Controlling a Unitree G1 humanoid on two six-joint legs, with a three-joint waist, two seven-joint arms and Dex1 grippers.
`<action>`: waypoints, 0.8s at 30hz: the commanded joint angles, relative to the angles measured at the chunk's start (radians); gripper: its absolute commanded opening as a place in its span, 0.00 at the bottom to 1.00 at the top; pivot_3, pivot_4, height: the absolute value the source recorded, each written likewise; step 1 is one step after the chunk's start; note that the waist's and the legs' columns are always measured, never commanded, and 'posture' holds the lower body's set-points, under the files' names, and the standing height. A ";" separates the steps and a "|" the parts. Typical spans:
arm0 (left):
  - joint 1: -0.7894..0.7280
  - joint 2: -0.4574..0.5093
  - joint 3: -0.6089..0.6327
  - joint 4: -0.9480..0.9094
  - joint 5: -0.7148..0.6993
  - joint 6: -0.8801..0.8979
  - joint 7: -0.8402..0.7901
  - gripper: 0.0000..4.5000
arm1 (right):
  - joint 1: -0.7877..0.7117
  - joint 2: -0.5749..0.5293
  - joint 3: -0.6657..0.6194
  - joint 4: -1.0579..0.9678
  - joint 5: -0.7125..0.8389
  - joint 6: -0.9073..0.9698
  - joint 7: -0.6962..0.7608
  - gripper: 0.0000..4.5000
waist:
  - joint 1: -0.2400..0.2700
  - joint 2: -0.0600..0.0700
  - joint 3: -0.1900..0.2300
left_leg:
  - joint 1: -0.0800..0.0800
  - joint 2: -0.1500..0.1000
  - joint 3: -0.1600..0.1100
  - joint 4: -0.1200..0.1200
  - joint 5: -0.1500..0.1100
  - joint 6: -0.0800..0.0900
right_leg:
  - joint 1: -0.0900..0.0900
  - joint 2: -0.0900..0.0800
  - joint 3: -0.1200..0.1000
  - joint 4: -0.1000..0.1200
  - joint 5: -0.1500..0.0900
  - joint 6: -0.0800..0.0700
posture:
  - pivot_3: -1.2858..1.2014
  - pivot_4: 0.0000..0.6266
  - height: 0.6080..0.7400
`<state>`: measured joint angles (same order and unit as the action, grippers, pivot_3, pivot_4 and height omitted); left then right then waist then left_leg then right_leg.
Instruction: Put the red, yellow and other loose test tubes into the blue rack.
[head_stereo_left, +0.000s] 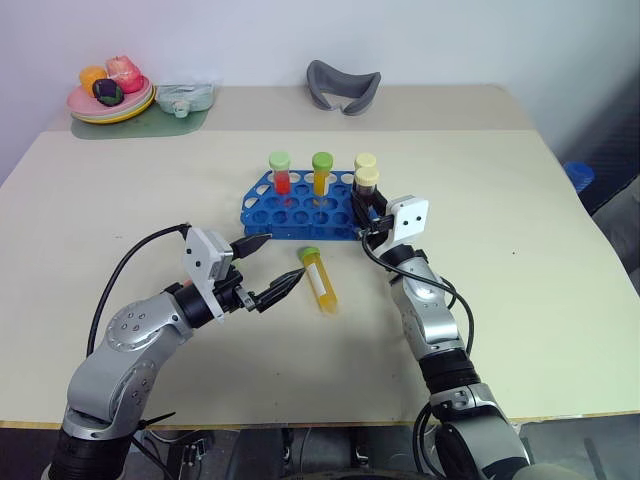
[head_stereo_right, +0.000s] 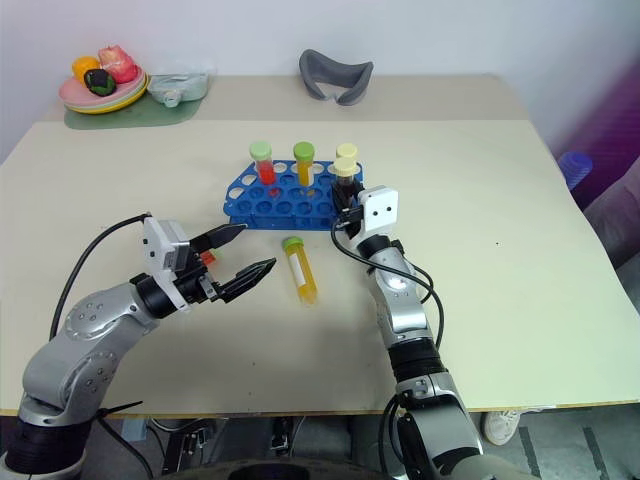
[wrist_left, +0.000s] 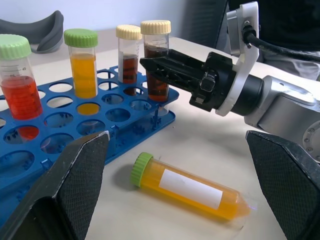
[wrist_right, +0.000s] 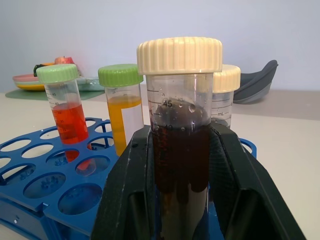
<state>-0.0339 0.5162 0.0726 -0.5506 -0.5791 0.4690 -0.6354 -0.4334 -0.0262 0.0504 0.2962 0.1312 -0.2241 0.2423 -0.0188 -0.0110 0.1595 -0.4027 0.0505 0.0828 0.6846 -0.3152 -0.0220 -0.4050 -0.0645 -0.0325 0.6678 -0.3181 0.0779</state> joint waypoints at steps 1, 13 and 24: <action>0.004 -0.003 0.022 -0.018 -0.012 -0.021 -0.003 1.00 | -0.009 0.011 -0.007 -0.015 0.005 -0.012 0.007 0.23 | 0.000 0.000 0.000 | 0.000 0.000 0.000 0.000 0.000 0.000 | 0.000 0.000 0.000 0.000 0.000 0.000 | 0.52 0.24 0.96; 0.031 0.000 0.039 -0.017 -0.006 -0.032 -0.005 1.00 | -0.002 -0.031 -0.055 -0.166 0.036 0.036 0.009 0.94 | 0.001 0.000 0.000 | 0.000 0.000 0.000 0.000 0.000 0.000 | 0.000 0.000 0.000 0.000 0.000 0.000 | 0.52 0.24 0.96; 0.058 0.065 0.189 0.146 0.056 -0.136 -0.035 1.00 | 0.142 -0.341 -0.123 -0.622 0.255 0.456 0.205 0.94 | 0.004 0.000 0.000 | 0.000 0.000 0.000 0.000 0.000 0.000 | 0.000 0.000 0.000 0.000 0.000 0.000 | 0.52 0.24 0.96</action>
<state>0.0263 0.5697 0.2250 -0.4095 -0.5322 0.3669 -0.6529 -0.2929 -0.3435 -0.0644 -0.2373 0.3300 0.1608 0.4118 -0.0147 -0.0109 0.1594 -0.4022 0.0507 0.0827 0.6845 -0.3153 -0.0218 -0.4048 -0.0647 -0.0324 0.6683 -0.3182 0.0778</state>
